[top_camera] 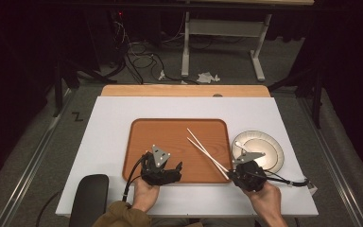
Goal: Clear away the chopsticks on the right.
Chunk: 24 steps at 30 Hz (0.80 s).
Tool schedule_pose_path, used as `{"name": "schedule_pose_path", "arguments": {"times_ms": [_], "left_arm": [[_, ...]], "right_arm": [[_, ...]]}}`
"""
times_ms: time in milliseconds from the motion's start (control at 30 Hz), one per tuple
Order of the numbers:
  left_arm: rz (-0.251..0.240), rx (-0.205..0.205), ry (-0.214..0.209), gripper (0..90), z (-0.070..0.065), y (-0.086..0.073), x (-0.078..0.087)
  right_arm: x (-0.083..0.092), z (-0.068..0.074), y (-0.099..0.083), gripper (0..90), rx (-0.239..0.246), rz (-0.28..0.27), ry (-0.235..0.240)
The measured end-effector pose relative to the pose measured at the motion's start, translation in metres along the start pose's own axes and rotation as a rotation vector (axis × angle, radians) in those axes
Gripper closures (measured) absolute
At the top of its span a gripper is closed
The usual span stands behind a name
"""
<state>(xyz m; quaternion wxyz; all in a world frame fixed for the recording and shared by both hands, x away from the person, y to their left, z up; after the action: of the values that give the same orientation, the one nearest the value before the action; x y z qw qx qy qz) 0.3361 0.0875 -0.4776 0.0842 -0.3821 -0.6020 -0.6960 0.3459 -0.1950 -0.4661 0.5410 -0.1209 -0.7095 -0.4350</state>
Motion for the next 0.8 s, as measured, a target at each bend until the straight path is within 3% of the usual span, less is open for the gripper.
{"name": "schedule_pose_path", "arguments": {"times_ms": [400,800], "left_arm": [[0.001,0.037,0.027,16.3,0.007,-0.008,0.009],[-0.008,0.060,0.059,16.3,0.014,-0.014,0.018]], "right_arm": [[-0.026,-0.001,0.016,83.7,0.010,0.044,0.024],[-0.039,-0.002,0.023,82.6,0.037,0.073,0.037]]}}
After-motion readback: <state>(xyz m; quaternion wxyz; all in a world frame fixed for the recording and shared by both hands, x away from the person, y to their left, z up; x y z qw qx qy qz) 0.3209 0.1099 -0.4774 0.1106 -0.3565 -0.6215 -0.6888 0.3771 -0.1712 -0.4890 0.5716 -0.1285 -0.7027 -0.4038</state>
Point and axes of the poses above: each handheld gripper's, and its own axes: x roughly backward along the jaws, y roughly out of its top, z roughly to its left, the point moved 1 cm from there along -x, roughly forward along the jaws, and after that the axes turned 4 degrees about z, right-handed, at the moved point
